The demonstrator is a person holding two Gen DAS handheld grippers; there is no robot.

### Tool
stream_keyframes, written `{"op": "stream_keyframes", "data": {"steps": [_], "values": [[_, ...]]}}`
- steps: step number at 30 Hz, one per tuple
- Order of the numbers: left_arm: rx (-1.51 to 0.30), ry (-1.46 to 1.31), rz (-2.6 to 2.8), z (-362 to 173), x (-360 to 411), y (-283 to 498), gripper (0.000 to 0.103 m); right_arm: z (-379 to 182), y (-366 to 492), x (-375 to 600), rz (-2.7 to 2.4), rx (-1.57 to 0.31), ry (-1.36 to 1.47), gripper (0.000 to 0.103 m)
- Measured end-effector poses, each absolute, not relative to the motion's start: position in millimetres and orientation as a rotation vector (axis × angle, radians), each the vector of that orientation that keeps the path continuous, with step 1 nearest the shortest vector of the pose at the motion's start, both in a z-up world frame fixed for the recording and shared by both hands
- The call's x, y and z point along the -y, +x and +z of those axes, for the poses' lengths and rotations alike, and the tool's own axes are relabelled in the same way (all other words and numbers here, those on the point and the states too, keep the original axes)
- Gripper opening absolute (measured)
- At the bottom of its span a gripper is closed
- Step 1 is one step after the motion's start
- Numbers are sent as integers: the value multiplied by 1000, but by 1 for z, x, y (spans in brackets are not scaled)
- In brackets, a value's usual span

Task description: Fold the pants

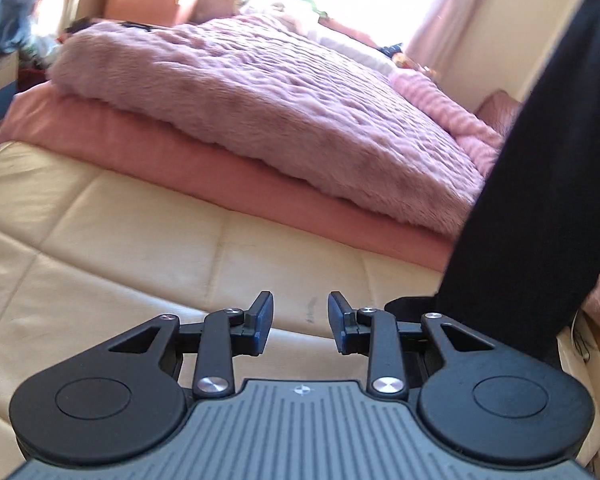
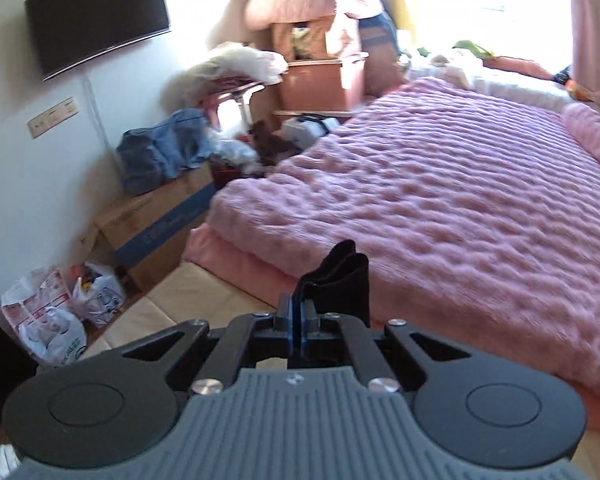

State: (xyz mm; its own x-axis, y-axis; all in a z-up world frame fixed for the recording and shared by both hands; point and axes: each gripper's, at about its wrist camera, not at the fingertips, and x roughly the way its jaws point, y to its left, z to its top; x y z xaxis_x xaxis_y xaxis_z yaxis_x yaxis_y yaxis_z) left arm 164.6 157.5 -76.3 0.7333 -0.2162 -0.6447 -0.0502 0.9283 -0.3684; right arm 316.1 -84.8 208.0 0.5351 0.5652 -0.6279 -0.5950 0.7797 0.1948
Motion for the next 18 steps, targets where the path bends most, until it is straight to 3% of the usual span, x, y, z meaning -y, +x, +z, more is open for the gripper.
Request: {"op": "stream_keyframes", "data": {"steps": [10, 18], "values": [[-756, -440, -24, -88, -198, 152, 36, 197, 333, -10, 845, -768, 18, 0], [-790, -409, -45, -92, -182, 160, 36, 179, 347, 62, 793, -796, 101, 0]]}}
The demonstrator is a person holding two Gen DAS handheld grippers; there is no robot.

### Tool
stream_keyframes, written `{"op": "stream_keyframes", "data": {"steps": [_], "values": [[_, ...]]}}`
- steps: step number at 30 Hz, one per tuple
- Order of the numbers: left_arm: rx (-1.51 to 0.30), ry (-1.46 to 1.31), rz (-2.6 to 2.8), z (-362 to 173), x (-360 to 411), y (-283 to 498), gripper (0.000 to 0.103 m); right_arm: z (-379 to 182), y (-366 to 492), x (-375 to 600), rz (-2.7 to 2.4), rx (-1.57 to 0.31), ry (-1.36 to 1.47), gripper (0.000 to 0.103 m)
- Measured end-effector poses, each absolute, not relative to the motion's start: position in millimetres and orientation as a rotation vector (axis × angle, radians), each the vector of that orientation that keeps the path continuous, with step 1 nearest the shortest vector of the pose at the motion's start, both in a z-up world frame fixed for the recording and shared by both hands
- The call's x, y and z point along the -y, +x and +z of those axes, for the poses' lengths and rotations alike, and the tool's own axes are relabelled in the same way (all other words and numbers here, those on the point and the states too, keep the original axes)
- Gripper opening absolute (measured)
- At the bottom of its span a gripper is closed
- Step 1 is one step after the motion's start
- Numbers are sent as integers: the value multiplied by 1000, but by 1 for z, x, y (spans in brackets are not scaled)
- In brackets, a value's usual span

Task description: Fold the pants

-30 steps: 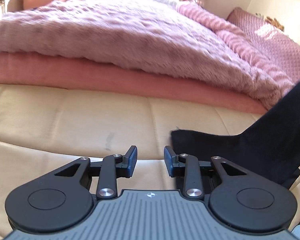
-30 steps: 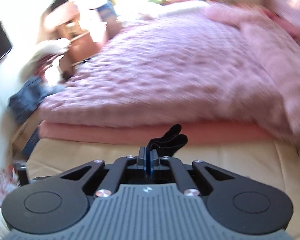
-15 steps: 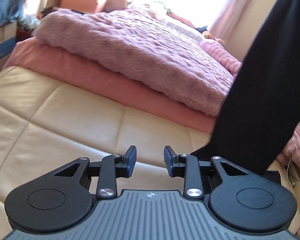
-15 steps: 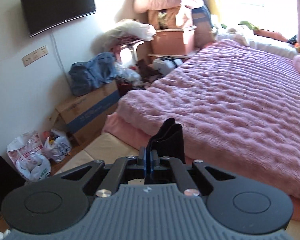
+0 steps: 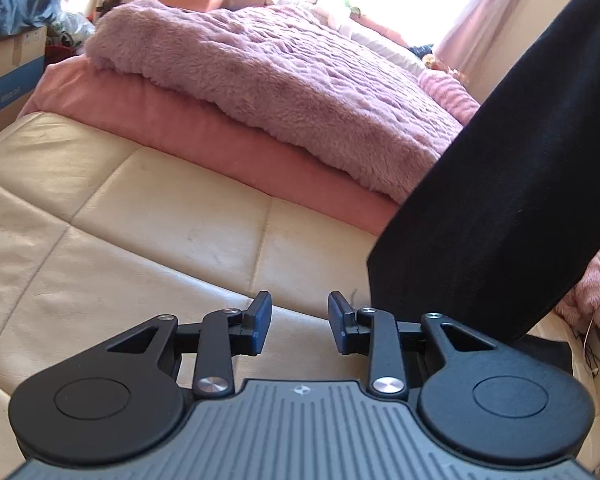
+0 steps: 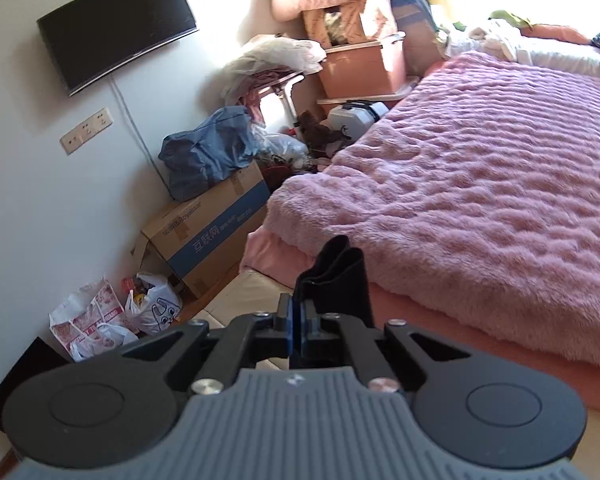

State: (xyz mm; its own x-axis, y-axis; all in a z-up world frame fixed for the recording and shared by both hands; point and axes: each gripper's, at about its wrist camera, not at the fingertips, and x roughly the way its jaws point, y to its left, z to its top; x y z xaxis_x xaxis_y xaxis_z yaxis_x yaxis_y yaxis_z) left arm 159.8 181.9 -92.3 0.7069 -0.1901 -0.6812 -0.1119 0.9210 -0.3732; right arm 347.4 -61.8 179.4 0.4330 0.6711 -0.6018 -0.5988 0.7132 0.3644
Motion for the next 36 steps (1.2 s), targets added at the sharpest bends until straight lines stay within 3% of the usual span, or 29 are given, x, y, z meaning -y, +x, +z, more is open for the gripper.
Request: {"op": "stream_keyframes", "data": {"steps": [14, 23, 28, 32, 36], "values": [[-854, -265, -183, -92, -86, 195, 36, 153, 326, 315, 515, -768, 301, 0], [-960, -159, -278, -123, -3, 224, 36, -1, 326, 463, 239, -951, 477, 0], [-991, -129, -300, -141, 25, 234, 34, -56, 325, 505, 176, -989, 541, 0], [-1021, -123, -284, -150, 30, 241, 28, -65, 322, 521, 176, -989, 556, 0], [-1035, -109, -297, -155, 24, 247, 23, -34, 313, 523, 313, -887, 613, 0]]}}
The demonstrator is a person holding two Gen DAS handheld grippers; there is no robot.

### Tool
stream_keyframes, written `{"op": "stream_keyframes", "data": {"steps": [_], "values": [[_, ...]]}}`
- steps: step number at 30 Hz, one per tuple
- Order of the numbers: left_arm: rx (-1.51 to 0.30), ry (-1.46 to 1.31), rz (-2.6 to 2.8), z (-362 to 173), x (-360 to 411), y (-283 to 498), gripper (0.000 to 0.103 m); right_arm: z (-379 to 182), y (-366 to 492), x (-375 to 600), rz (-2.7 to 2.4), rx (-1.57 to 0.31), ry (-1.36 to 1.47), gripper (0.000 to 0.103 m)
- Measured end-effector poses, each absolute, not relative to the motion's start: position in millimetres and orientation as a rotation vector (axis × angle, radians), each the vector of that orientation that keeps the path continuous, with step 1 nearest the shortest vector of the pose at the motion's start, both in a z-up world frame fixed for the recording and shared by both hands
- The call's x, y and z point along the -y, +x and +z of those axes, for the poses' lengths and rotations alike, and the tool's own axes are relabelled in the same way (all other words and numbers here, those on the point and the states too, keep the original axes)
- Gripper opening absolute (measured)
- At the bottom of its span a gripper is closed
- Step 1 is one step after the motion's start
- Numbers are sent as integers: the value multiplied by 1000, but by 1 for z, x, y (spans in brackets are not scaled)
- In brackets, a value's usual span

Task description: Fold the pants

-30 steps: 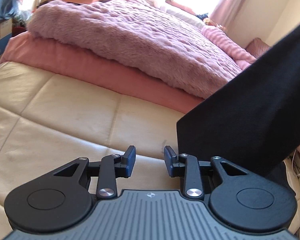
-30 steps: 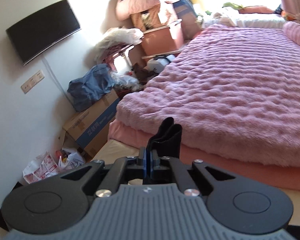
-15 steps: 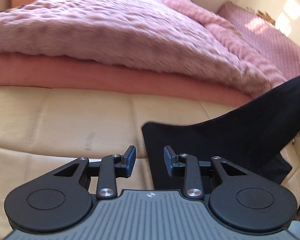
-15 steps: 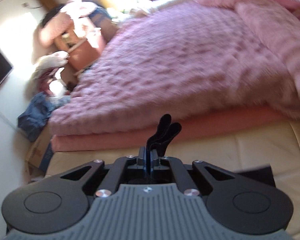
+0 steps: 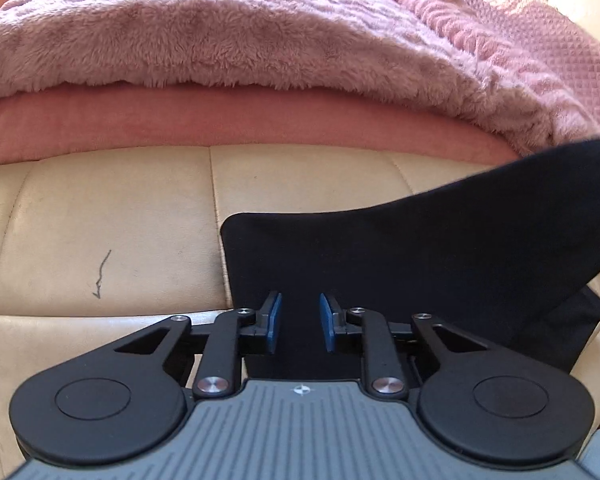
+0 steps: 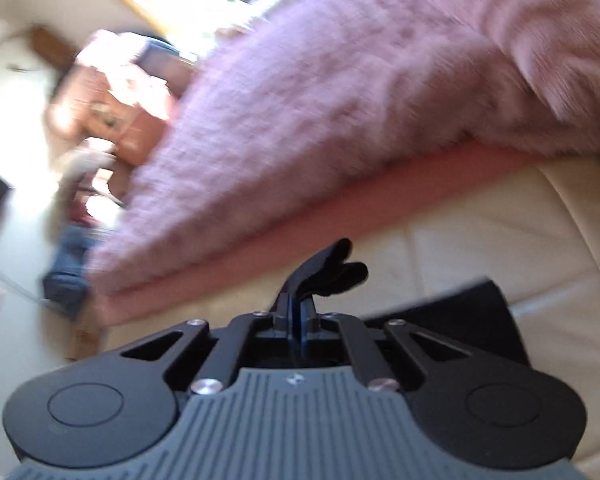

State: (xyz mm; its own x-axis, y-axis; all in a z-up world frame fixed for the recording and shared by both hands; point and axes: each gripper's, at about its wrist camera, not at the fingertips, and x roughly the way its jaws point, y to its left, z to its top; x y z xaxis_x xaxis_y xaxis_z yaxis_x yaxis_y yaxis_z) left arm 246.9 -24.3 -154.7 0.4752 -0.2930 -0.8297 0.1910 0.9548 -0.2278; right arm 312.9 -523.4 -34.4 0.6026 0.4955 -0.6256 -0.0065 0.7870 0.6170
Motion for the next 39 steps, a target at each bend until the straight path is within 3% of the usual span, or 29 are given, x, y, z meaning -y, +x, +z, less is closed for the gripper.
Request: {"op": "stream_keyframes", "data": {"steps": [4, 8, 17, 18, 19, 21, 27, 30, 32, 39], "values": [[-1074, -83, -290, -162, 27, 256, 17, -71, 331, 533, 125, -1011, 417, 0], [-1086, -54, -303, -165, 28, 261, 15, -129, 342, 543, 27, -1105, 395, 0], [-1092, -102, -329, -164, 19, 263, 10, -157, 355, 540, 10, -1113, 346, 1], [-1087, -106, -335, -163, 19, 260, 11, -158, 354, 543, 31, -1105, 364, 6], [-1079, -114, -338, -161, 18, 258, 11, -158, 351, 549, 44, -1105, 391, 24], [-1070, -153, -351, -159, 13, 252, 12, -159, 344, 562, 99, -1094, 480, 44], [-1055, -224, -332, -159, 1, 241, 12, -168, 324, 573, 166, -1072, 531, 41], [-1051, -219, -324, -155, -1, 239, 12, -169, 320, 575, 188, -1065, 574, 16], [-1042, -221, -322, -150, -2, 238, 12, -161, 318, 573, 192, -1053, 542, 7], [-1043, -199, -329, -143, 2, 238, 14, -105, 304, 571, 226, -970, 627, 2]]}}
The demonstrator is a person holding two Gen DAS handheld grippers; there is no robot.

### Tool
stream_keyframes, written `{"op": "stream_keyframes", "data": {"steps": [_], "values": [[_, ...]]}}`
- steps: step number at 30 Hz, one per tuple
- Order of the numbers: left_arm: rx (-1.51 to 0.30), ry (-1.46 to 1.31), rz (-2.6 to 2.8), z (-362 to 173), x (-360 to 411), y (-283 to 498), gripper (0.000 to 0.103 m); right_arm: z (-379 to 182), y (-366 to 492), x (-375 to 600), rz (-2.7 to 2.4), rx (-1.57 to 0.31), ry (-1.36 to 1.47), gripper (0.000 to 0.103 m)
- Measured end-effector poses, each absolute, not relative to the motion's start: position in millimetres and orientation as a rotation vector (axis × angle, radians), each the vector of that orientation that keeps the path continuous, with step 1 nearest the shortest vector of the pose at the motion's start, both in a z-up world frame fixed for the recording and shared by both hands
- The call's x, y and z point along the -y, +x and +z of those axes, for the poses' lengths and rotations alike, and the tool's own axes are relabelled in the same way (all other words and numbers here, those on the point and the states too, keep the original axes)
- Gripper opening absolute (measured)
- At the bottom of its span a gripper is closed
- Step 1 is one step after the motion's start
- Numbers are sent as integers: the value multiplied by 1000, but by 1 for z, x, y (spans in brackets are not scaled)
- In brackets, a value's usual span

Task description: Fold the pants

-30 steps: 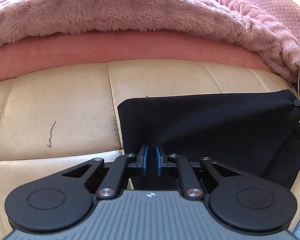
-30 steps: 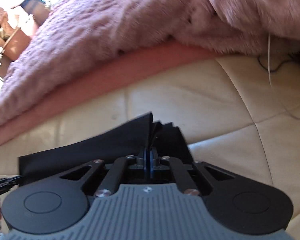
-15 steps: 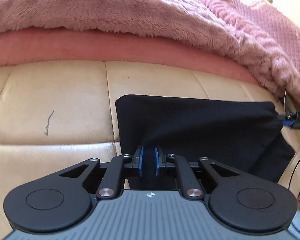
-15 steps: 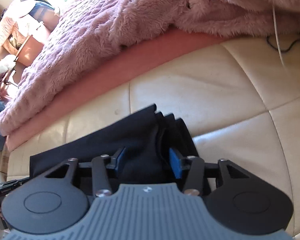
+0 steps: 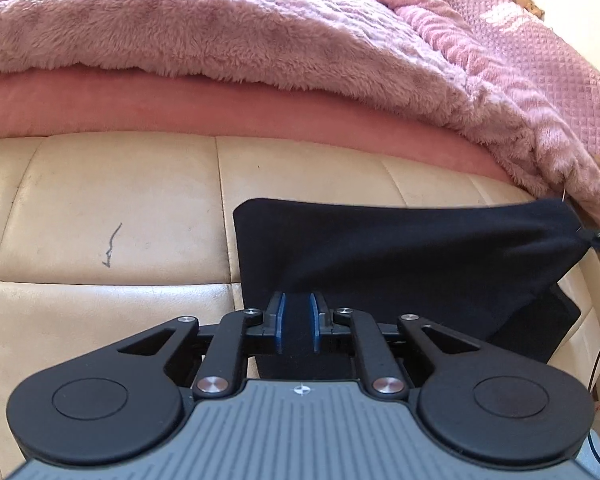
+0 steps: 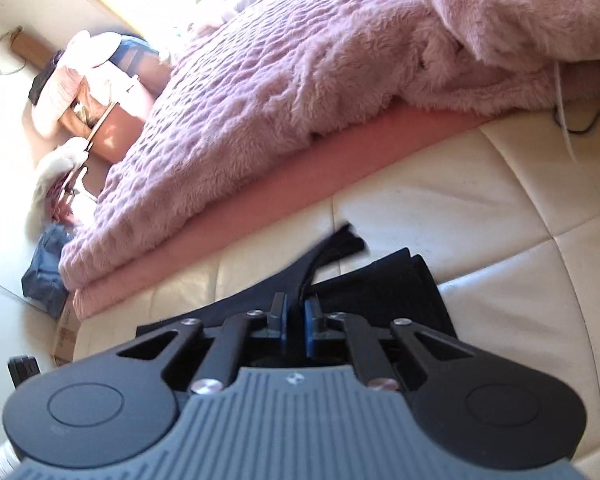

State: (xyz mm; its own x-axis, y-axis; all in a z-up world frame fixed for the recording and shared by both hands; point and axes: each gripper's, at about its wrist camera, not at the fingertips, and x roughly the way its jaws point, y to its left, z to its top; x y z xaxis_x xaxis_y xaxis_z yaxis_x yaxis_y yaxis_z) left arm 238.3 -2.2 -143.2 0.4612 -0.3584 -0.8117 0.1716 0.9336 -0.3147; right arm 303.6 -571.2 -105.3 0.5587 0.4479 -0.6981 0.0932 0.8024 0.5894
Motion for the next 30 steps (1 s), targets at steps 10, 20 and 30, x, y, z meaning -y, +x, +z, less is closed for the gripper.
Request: {"op": "stream_keyframes", "data": {"steps": [10, 20, 30], "values": [[-1110, -59, -327, -162, 21, 239, 14, -160, 317, 546, -44, -1126, 305, 6], [-1060, -125, -311, -146, 4, 216, 25, -130, 280, 564, -101, -1084, 304, 23], [-1060, -527, -220, -171, -32, 222, 56, -144, 262, 480, 29, -863, 208, 22]]}}
